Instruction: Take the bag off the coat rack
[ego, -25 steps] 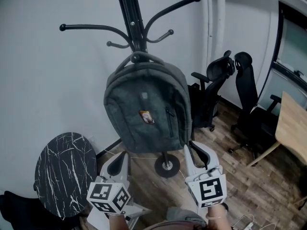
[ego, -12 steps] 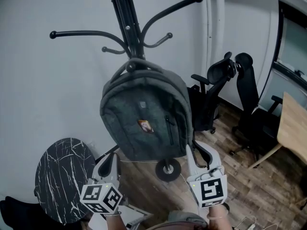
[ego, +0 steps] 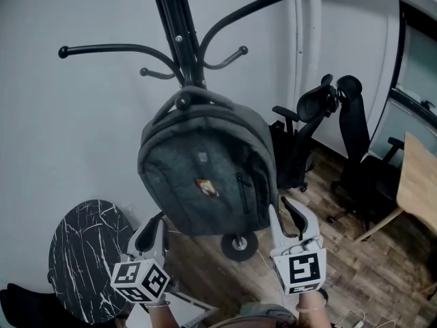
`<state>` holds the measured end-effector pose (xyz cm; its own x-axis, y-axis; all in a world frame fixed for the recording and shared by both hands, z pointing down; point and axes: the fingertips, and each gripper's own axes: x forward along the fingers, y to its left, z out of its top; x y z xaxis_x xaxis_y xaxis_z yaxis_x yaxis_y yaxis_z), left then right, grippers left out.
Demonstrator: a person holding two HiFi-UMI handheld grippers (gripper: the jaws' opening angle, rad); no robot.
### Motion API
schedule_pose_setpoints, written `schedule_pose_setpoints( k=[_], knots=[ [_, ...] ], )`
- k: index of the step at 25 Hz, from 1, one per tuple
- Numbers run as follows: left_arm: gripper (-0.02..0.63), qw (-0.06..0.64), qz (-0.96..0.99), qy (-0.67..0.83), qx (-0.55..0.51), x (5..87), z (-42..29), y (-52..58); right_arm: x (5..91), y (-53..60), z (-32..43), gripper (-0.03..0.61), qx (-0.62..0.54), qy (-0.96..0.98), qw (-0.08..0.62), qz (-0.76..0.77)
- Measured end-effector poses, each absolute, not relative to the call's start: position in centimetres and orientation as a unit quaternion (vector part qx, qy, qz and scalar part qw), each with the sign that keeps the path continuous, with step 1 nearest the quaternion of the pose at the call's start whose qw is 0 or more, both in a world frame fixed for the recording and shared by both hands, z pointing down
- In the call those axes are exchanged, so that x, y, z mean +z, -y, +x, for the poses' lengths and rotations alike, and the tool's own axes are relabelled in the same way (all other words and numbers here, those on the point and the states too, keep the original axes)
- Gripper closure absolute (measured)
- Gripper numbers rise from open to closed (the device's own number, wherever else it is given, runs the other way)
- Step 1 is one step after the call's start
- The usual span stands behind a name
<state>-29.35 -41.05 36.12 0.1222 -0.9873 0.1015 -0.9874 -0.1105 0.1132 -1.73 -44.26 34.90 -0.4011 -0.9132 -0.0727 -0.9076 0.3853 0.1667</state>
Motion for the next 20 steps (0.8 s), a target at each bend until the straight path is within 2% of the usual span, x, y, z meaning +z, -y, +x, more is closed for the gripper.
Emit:
schedule_pose_setpoints(
  k=[7, 15, 20],
  knots=[
    [0.472, 0.092, 0.747, 0.658, 0.006, 37.1, -30.3, 43.1, 35.4, 45.9, -1.6, 0.436, -0.083, 0.829, 0.018, 0.552],
    [0.385, 0.114, 0.761, 0.638, 0.014, 38.6, -29.8, 45.7, 36.4, 47.5, -1.9, 0.414, -0.074, 0.834, 0.03, 0.545],
    [0.37, 0.122, 0.768, 0.629, 0.023, 39.4, -29.1, 47.0, 37.2, 48.6, -2.2, 0.394, -0.064, 0.84, 0.037, 0.538]
  ],
)
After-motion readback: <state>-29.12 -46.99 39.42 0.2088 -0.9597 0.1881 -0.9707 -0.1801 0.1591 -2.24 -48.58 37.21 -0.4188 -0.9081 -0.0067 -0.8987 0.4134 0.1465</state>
